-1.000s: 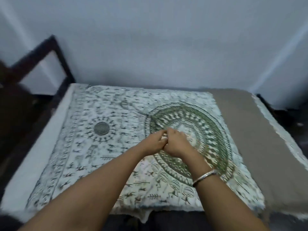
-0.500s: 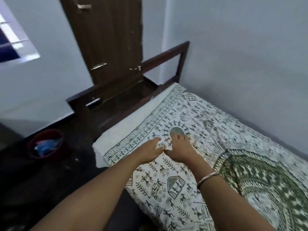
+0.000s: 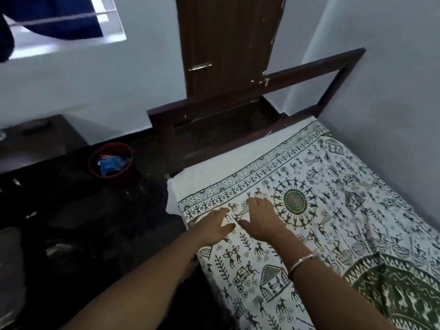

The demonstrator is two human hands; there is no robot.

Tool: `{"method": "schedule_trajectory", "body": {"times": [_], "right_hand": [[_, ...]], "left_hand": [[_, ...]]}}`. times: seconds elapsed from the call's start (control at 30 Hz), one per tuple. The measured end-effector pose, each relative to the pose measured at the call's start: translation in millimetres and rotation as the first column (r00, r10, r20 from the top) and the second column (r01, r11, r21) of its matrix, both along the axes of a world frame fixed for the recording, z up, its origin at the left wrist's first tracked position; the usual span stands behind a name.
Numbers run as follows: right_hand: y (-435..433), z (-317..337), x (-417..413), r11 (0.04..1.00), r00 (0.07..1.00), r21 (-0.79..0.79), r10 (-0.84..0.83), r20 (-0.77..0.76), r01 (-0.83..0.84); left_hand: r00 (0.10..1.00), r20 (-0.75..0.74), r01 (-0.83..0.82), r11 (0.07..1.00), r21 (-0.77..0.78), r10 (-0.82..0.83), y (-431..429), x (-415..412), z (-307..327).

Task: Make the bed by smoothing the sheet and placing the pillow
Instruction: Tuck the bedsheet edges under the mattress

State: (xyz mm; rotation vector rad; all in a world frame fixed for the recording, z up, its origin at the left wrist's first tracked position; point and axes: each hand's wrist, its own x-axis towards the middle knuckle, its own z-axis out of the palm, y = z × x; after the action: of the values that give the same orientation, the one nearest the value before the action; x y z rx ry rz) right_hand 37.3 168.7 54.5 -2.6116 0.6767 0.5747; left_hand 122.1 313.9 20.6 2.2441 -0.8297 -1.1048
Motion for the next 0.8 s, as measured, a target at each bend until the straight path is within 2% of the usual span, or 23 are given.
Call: {"method": "schedule_trajectory", "body": {"times": [0.1, 0.4, 0.6, 0.8], "right_hand": [[-1, -29, 24, 1.0, 1.0, 0.016, 0.022, 0.011, -0.022], [9, -136, 97, 0.993, 0.994, 0.105, 0.056, -0.097, -0.045], [16, -196, 147, 0.993, 0.989, 0.039, 0.111, -0.099, -0.108], [18, -238, 191, 1.0, 1.0, -0.002, 0.01, -0.002, -0.01]], "left_hand": [[1.0, -0.008, 0.008, 0.999, 0.036, -0.008, 3, 22, -6], [0.995, -0.052, -0.084, 0.991, 0.102, 0.09, 10, 93, -105], [0.958, 0.158, -0.266, 0.951, 0.16, 0.241, -4, 125, -163], [0.907, 0.281, -0.374, 0.905, 0.201, 0.313, -3, 156, -205]]}}
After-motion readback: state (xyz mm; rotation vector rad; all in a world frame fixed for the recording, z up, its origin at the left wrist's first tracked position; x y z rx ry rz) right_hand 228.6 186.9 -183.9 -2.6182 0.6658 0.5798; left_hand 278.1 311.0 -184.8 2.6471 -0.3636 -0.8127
